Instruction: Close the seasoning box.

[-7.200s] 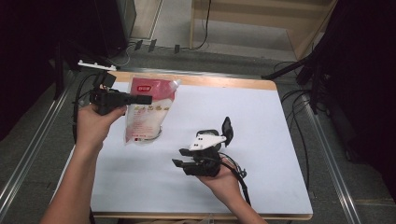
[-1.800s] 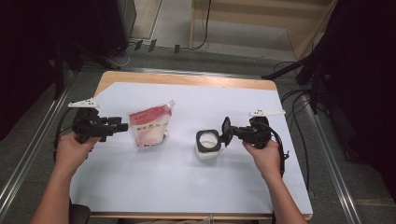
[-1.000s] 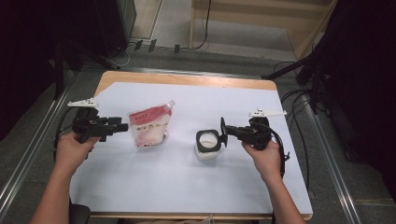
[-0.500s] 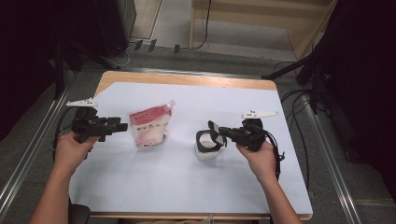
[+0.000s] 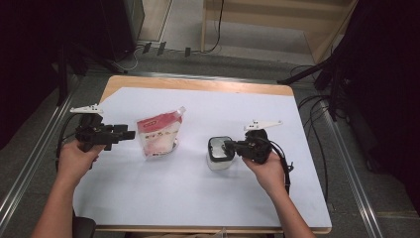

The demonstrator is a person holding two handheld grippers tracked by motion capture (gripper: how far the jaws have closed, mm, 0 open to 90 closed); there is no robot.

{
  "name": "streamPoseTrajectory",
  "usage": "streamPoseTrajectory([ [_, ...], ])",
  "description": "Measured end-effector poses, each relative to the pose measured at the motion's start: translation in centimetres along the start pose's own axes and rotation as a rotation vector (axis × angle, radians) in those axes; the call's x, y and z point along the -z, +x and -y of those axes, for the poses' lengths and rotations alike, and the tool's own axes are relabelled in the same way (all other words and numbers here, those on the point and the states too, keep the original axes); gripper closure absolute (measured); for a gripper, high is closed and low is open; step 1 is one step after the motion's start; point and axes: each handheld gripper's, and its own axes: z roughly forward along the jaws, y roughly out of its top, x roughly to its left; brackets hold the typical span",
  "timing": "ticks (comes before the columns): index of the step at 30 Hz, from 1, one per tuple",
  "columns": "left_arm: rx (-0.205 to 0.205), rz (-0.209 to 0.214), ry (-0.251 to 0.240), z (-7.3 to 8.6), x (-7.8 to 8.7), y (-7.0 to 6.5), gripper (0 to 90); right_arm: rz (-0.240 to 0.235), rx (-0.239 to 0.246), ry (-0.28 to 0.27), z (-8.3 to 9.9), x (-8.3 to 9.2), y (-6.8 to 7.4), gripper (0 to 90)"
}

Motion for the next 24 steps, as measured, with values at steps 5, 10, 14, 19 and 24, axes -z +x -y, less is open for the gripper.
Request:
streamPoseTrajectory([
  [5, 0.005, 0.002, -0.001, 0.0, 0.0, 0.0, 44.7, 0.000, 0.012, -0.002, 0.0, -0.1, 0.2, 90.0],
  [10, 0.004, 0.005, 0.003, 0.0, -0.1, 0.0, 44.6, 0.006, 0.006, -0.028, 0.0, 0.5, -0.1, 82.0],
  [14, 0.003, 0.007, 0.006, -0.1, -0.2, -0.1, 44.5, 0.010, 0.015, -0.039, 0.0, 1.0, -0.5, 76.1],
  [19, 0.002, 0.005, 0.008, 0.0, -0.3, -0.1, 44.5, 0.023, 0.017, -0.055, 0.0, 1.6, -1.0, 70.6],
  [24, 0.005, 0.002, 0.015, 0.0, -0.3, -0.1, 44.0, 0.043, 0.018, -0.077, 0.2, 2.4, -1.7, 63.7],
])
